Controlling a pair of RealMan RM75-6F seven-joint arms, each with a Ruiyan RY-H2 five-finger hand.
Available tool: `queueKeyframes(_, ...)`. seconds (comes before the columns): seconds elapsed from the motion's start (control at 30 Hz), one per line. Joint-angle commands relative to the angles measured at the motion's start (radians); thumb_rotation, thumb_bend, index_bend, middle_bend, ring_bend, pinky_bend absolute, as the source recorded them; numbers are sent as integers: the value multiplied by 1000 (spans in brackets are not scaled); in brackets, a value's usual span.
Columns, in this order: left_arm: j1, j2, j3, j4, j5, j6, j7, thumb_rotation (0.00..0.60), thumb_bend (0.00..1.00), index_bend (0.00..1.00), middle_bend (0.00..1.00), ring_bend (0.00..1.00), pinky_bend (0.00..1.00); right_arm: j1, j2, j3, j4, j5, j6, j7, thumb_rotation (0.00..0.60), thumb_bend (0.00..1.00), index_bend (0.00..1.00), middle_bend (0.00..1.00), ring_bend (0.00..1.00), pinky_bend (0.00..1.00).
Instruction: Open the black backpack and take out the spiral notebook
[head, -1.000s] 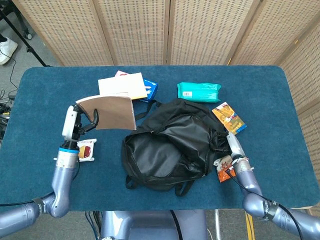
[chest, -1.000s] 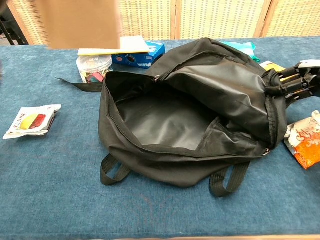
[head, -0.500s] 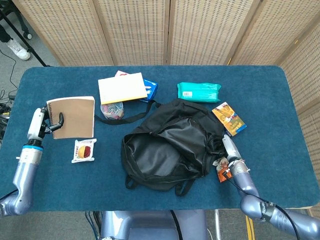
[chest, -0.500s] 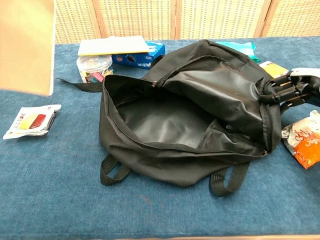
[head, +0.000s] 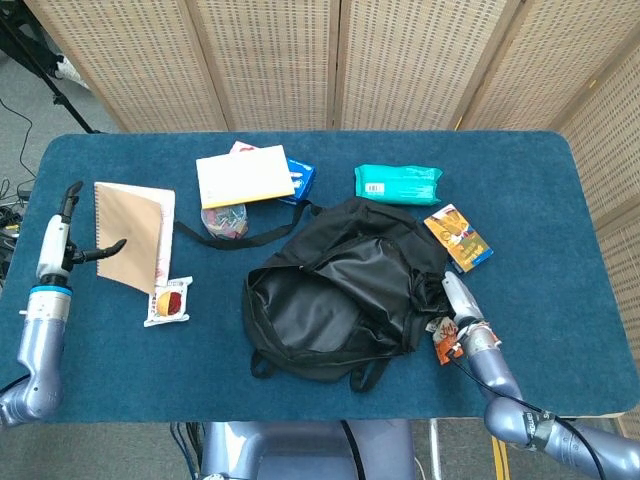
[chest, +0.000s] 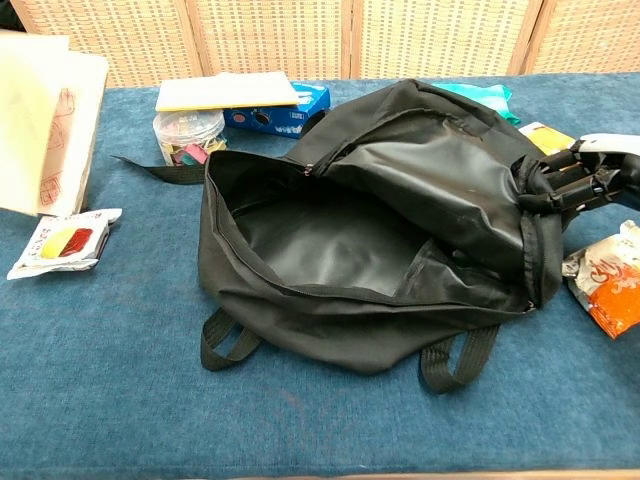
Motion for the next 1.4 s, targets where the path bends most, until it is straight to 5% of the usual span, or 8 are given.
queueKeyframes(0.03,11,-40,-24,25,43,111,60,600,152,0,0,0,0,-33,39,-45,-13,-218,-27,31,600,236,521,395,356,423)
queueKeyframes(0.13,19,-39,-19,24,89,156,81,600,152,0,0,0,0,-55,85,-98,-17,-448,-25,53,600,23,349,191,161,226)
queueKeyframes(0.27,37,-31,15,19,163,194,103,600,152,0,0,0,0,-75,145,-201,63,-841,113,13,600,0,286,94,32,50)
queueKeyframes(0.6,102,-16,104,37,295,290,176,600,153,0,0,0,0,-112,276,-341,323,-1305,502,-36,600,0,286,89,1,31)
queueKeyframes(0.8,168,43,157,-30,323,311,182,600,146,0,0,0,0,-180,296,-348,393,-1297,625,-83,600,0,277,84,1,31)
queueKeyframes(0.97,227,127,210,-141,331,306,202,600,44,0,0,0,0,-269,292,-344,334,-1145,612,-92,600,0,0,0,0,27)
queueKeyframes(1.13,272,262,317,-279,407,280,333,600,0,0,0,0,0,-361,248,-304,268,-973,623,-183,600,0,0,0,0,0)
queueKeyframes(1.4,360,263,354,-350,439,408,481,600,0,0,0,0,0,-430,198,-274,185,-889,682,-222,600,0,0,0,0,0)
